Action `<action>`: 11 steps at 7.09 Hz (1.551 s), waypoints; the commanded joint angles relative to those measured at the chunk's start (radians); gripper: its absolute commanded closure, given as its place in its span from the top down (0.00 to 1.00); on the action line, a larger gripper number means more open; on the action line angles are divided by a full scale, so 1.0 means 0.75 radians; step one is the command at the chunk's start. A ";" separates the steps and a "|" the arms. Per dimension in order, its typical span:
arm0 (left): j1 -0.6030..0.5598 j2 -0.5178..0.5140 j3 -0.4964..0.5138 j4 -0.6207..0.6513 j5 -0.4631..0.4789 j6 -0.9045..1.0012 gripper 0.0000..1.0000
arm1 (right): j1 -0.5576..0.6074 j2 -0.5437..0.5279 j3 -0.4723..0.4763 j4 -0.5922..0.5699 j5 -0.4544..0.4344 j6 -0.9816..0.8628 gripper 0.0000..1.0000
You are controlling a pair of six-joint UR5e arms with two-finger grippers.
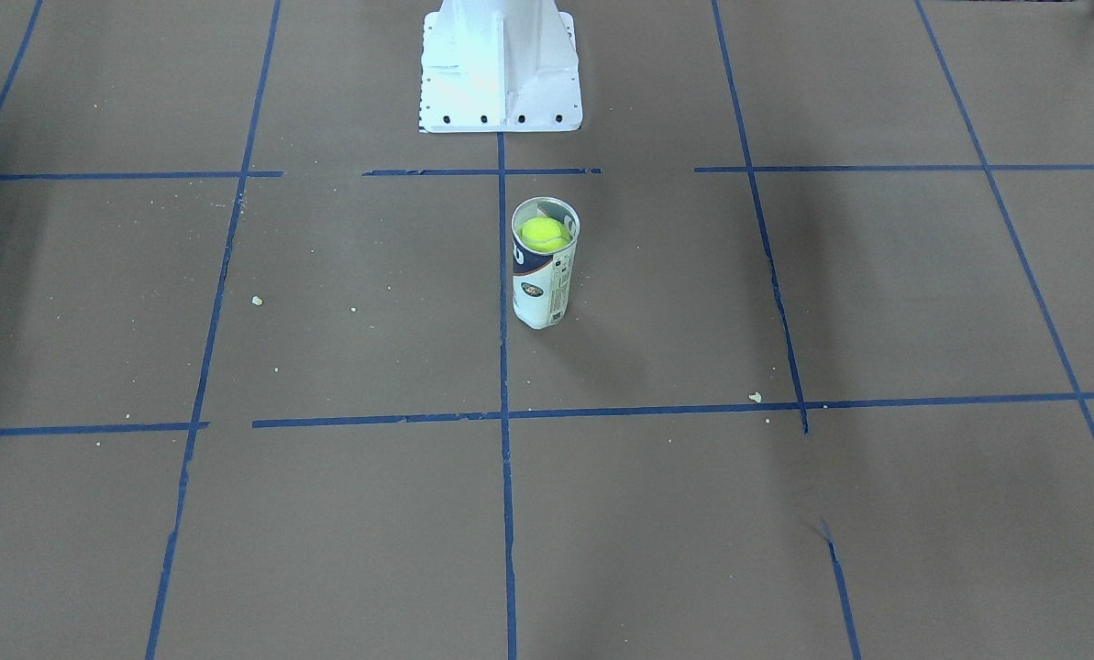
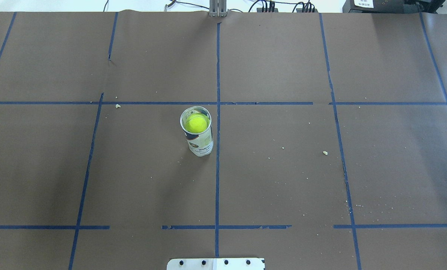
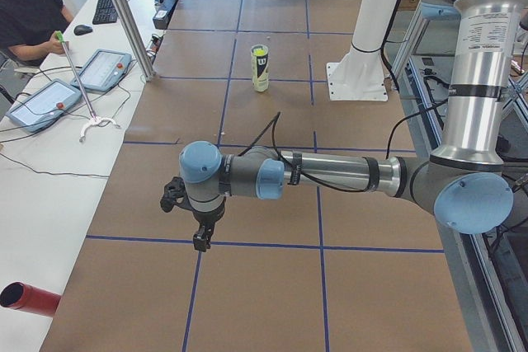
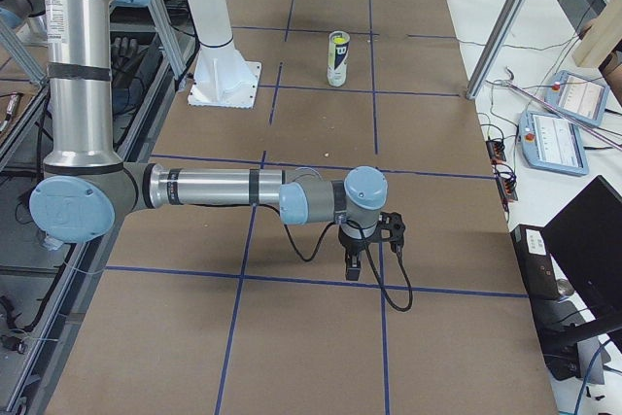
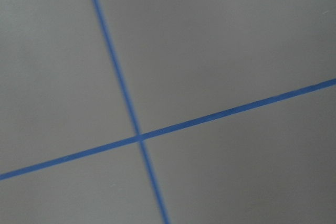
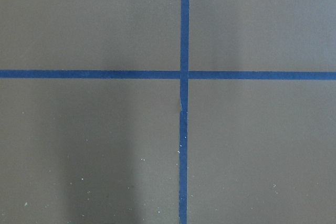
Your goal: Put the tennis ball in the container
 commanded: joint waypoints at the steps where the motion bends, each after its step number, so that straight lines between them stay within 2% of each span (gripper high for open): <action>1: -0.011 0.053 0.052 -0.021 0.004 -0.007 1.00 | 0.001 0.000 0.000 0.000 0.000 0.000 1.00; 4: -0.013 0.092 0.021 -0.013 -0.005 -0.007 1.00 | 0.001 0.000 0.000 0.000 0.000 0.000 1.00; 7: -0.011 0.088 -0.048 0.130 -0.009 -0.005 1.00 | 0.001 0.000 0.000 0.000 0.000 0.000 1.00; 11: -0.011 0.088 -0.044 0.139 -0.039 -0.001 1.00 | 0.001 0.000 0.000 0.000 0.000 0.000 1.00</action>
